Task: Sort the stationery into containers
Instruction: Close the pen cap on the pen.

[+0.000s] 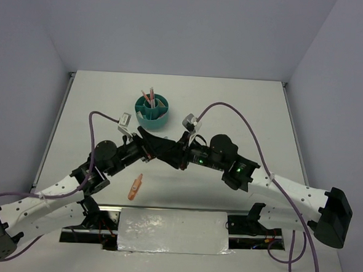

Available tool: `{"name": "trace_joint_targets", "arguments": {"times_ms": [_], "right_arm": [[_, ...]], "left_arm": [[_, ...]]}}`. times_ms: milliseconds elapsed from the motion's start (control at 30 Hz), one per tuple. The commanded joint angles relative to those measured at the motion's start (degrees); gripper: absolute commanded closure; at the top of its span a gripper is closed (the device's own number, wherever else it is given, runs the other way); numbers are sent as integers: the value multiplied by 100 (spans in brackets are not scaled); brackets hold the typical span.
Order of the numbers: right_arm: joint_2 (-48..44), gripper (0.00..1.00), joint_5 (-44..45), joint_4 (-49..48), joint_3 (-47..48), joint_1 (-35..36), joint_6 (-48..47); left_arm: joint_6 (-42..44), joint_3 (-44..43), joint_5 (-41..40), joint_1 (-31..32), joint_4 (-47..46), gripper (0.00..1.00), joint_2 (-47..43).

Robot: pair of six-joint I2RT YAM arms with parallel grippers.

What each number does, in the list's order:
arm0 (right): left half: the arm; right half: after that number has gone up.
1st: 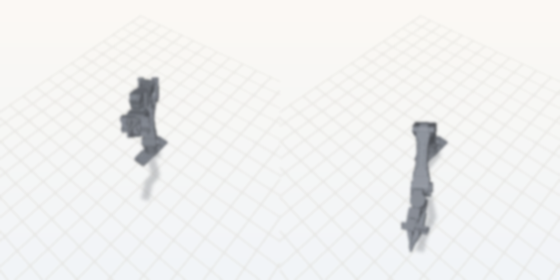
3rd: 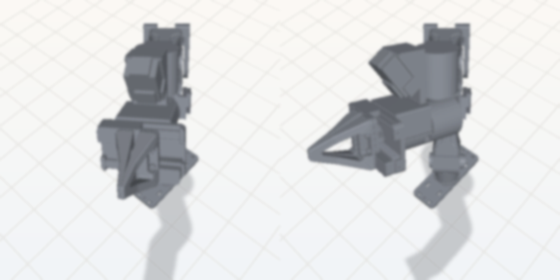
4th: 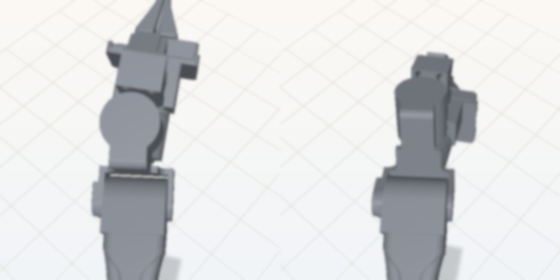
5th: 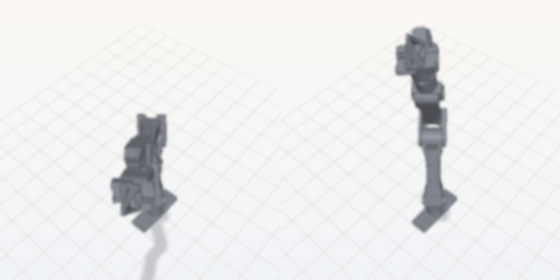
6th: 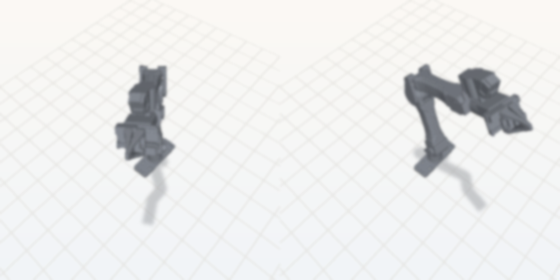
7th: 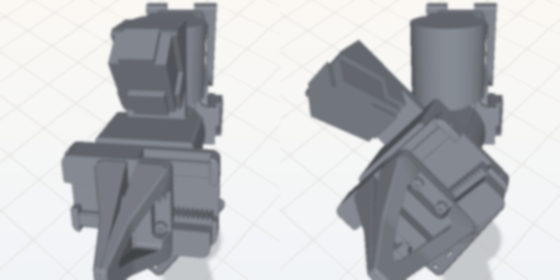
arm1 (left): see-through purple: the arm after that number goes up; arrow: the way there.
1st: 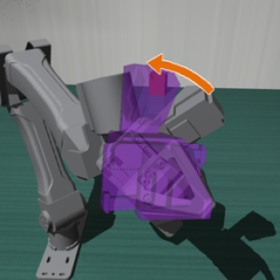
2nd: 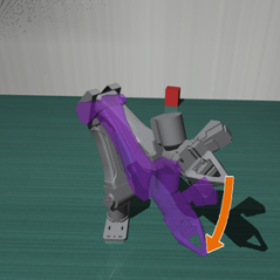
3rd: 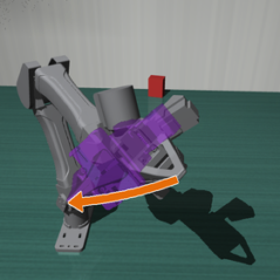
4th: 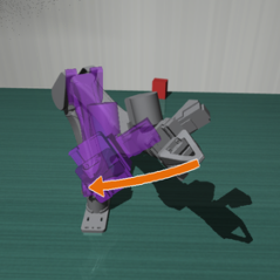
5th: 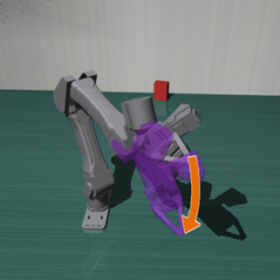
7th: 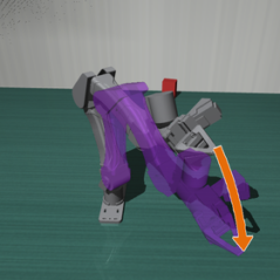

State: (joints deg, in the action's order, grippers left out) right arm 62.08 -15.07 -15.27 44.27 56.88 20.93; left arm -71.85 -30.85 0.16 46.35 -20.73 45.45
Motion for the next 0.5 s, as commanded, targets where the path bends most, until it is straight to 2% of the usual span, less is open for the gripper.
{"name": "trace_joint_targets", "arguments": {"times_ms": [0,67,133,167,233,267,333,400,467], "right_arm": [[-284,100,-58,-512,-181,77,289],[-346,100,-101,-547,-357,77,455],[-381,100,-154,-591,-445,95,631],[-373,100,-232,-591,-454,78,684],[-355,100,-294,-565,-455,86,816],[-346,100,-347,-522,-454,86,851],[-364,100,-365,-443,-446,86,948],[-434,100,-400,-433,-463,77,1027],[-504,100,-400,-425,-507,77,1071]], "left_arm": [[697,-52,-438,50,218,1,-370],[874,-70,-561,50,201,5,-484],[1103,-70,-570,50,79,14,-599],[1190,-70,-544,50,17,22,-634],[1375,-35,-491,50,-71,24,-669],[1506,0,-465,59,-185,29,-695],[1648,53,-456,50,-343,33,-757],[1797,193,-447,50,-510,41,-836],[1841,290,-438,50,-581,43,-862]]}}
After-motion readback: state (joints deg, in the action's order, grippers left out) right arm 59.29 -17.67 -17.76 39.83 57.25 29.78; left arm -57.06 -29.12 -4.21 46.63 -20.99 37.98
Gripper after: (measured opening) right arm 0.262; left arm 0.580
